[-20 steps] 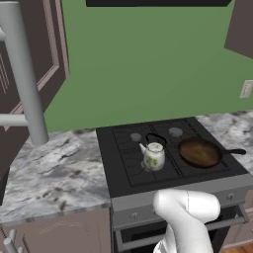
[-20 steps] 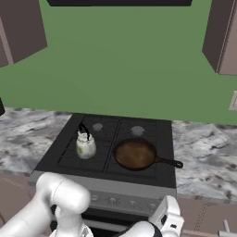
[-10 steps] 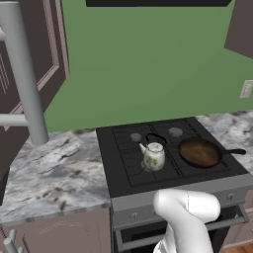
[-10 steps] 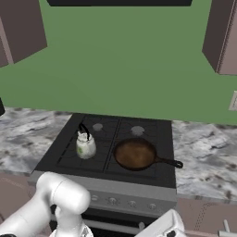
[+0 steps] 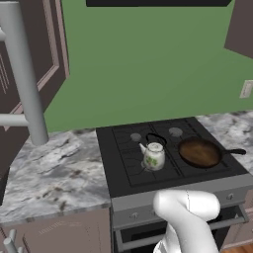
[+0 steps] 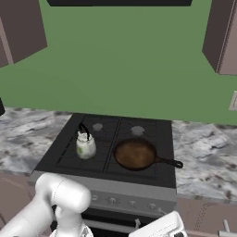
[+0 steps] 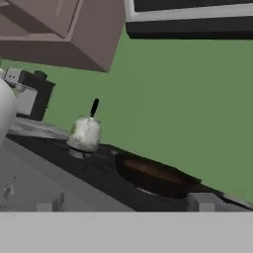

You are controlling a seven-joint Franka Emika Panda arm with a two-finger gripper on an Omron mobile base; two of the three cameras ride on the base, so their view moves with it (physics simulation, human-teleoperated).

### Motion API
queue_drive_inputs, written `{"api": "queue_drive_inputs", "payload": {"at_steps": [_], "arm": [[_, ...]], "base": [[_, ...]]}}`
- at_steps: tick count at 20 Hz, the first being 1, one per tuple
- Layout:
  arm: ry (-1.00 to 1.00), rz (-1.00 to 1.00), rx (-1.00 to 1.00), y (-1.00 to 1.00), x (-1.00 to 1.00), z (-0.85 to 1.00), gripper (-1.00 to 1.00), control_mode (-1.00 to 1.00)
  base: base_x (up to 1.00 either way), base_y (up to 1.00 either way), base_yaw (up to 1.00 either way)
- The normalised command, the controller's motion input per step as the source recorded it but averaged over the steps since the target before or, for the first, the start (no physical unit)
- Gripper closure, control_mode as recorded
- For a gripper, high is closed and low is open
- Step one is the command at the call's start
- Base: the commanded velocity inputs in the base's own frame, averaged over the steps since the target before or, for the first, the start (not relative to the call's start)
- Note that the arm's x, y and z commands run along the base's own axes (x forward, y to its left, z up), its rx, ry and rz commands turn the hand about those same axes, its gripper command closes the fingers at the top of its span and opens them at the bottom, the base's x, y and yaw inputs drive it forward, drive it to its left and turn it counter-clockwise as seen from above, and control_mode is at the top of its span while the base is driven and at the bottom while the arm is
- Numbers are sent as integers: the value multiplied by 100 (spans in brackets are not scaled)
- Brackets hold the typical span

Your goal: Pick the pan from the cabinet and place it on the stove. Then turn on the stove burner for the pan.

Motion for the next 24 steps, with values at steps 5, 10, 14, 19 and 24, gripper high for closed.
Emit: {"api": "queue_drive_inputs", "payload": {"at_steps": [5,10,14,19,24], "arm": [[1,-1,29,1,1,0,-100,-100],[4,0,3,12,4,0,-100,-100],[2,-1,-1,8,6,-6,-100,-100],[4,-10,-3,27,14,-17,-100,-100],[7,-15,0,24,10,-23,-100,-100]], "base": [[0,0,0],[0,0,0],[0,0,0],[0,0,0],[0,0,0]]}}
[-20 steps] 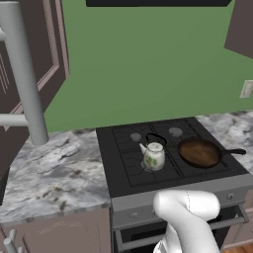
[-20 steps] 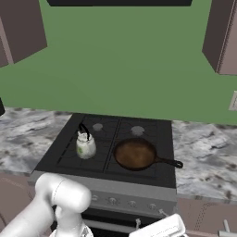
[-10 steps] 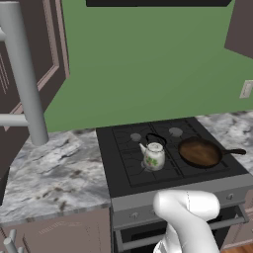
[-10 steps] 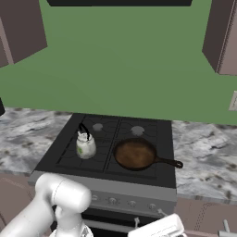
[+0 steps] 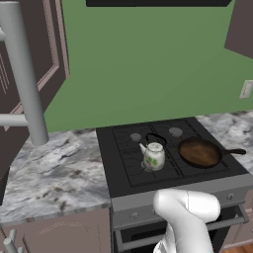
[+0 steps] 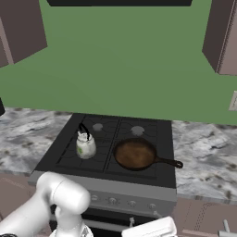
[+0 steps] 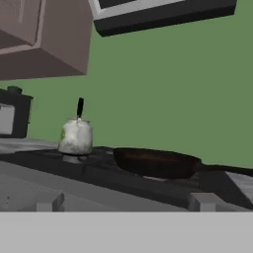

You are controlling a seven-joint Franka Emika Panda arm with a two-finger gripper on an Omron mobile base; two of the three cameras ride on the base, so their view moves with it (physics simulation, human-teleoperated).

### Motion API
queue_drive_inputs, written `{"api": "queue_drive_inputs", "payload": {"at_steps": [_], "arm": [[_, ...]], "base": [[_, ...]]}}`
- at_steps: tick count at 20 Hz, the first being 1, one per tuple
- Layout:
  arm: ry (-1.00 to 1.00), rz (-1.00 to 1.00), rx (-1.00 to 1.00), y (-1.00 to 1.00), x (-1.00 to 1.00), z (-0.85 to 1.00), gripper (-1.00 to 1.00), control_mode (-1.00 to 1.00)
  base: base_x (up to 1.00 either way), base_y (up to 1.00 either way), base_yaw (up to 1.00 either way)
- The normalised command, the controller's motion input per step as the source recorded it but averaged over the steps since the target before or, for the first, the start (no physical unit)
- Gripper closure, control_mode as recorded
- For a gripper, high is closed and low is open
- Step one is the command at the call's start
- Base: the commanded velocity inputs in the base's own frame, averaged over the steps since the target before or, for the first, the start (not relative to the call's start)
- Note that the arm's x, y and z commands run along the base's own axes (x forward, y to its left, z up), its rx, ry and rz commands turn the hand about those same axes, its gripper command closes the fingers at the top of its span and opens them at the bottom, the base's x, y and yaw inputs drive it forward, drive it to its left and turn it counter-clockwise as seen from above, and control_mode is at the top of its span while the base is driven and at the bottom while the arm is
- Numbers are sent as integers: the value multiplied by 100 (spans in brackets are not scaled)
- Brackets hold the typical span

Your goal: Pick the pan from the cabinet and place it on the stove. Then turn on the stove burner for the pan.

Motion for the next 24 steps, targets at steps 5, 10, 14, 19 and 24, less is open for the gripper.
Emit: {"api": "queue_drive_inputs", "payload": {"at_steps": [5,10,14,19,24], "arm": [[10,-16,0,26,19,-14,-100,-100],[9,-13,0,19,39,0,-100,-100],[6,-11,0,9,37,-6,-100,-100],[2,-9,0,2,18,-25,-100,-100],[0,-5,2,-5,0,-23,-100,-100]], "base": [[0,0,0],[0,0,0],[0,0,0],[0,0,0],[0,0,0]]}}
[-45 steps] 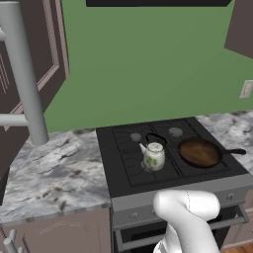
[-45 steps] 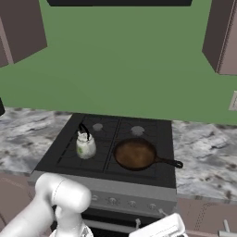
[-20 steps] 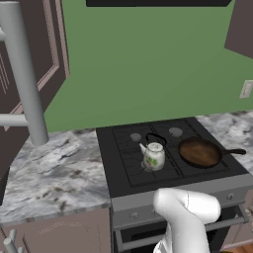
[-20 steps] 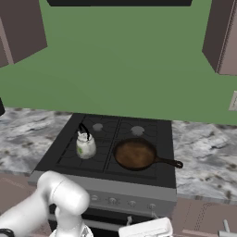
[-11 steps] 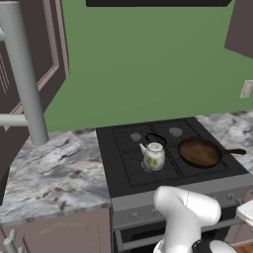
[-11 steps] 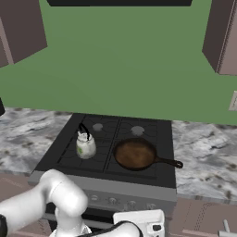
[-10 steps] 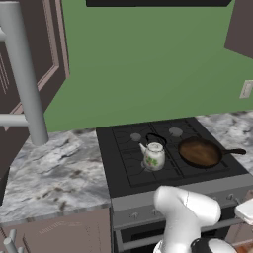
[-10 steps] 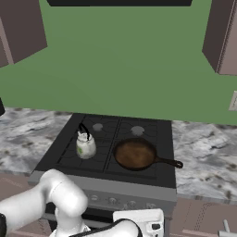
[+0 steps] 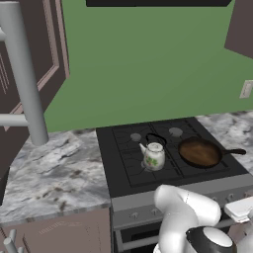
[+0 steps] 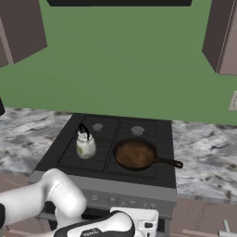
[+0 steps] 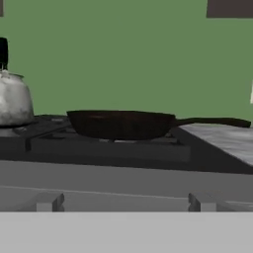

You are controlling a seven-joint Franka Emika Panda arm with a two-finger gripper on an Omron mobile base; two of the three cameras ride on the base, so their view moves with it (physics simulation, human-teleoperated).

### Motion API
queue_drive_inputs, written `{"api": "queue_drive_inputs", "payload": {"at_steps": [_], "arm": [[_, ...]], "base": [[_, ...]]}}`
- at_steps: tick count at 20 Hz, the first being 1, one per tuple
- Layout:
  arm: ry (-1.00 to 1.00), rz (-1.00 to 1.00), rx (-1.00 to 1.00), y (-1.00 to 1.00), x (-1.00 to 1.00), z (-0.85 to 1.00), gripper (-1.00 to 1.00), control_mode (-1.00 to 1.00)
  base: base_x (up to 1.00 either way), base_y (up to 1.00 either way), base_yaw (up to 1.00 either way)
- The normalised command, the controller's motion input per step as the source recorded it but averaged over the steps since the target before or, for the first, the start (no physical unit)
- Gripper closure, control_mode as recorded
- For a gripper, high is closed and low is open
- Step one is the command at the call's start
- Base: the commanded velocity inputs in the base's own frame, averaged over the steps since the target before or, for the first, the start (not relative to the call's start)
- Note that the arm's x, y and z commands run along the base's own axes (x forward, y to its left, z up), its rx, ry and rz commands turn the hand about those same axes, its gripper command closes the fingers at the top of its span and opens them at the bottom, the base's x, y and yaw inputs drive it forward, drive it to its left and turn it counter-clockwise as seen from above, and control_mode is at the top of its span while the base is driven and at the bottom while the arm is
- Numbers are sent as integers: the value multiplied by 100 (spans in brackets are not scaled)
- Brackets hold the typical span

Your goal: Pick the pan from the cabinet and place it on the stove. Then turn on the stove burner for the pan.

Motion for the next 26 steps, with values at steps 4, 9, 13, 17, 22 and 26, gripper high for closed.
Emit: {"api": "queue_drive_inputs", "payload": {"at_steps": [4,9,13,17,22,26], "arm": [[0,-2,0,-10,0,-5,-100,-100],[0,0,0,-23,0,-5,-100,-100],[0,0,0,-23,0,-11,-100,-100],[0,0,0,-22,0,-19,-100,-100],[-1,0,0,-18,0,-26,-100,-100],[0,0,0,-9,0,-17,-100,-100]], "base": [[0,0,0],[0,0,0],[0,0,0],[0,0,0],[0,0,0],[0,0,0]]}}
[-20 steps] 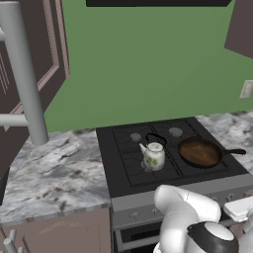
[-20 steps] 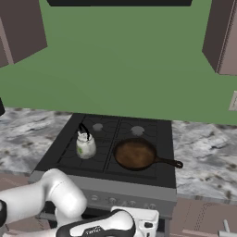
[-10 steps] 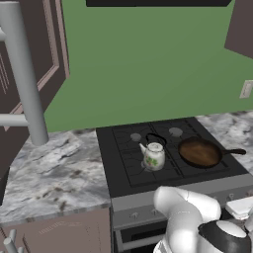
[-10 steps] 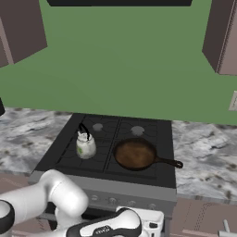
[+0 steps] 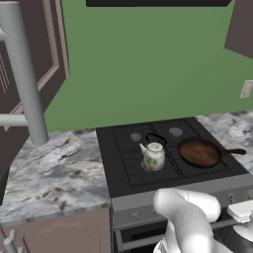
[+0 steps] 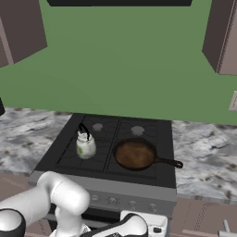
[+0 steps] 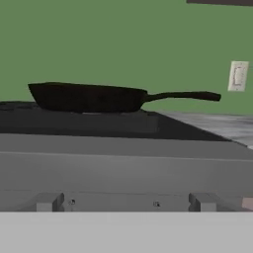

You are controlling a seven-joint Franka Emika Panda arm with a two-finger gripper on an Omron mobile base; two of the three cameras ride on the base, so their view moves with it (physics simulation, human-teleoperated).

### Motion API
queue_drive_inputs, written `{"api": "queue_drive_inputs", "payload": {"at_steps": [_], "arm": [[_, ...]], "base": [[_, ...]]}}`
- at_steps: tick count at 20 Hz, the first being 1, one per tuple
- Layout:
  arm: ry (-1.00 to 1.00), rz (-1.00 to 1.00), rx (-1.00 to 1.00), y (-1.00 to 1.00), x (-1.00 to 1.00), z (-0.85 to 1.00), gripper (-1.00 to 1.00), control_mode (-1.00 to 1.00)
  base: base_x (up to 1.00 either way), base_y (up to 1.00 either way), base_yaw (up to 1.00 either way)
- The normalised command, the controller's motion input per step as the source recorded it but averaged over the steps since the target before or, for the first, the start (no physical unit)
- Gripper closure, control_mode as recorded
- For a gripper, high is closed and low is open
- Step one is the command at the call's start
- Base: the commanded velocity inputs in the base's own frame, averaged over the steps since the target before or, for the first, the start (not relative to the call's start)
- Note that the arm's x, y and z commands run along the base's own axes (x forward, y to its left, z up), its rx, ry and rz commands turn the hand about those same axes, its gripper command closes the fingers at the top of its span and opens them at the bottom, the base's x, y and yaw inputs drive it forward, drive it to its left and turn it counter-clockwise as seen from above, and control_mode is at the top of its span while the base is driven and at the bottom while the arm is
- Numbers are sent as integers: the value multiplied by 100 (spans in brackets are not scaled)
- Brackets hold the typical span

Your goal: Pick the pan from the cabinet and place it on the stove. Then turn on the stove burner for the pan.

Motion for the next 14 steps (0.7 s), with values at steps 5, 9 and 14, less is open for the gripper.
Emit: {"api": "queue_drive_inputs", "payload": {"at_steps": [5,9,14], "arm": [[0,0,0,0,0,-2,-100,-100],[-1,0,0,14,0,-3,-100,-100],[0,0,0,24,0,-1,-100,-100]], "base": [[0,0,0],[0,0,0],[0,0,0]]}}
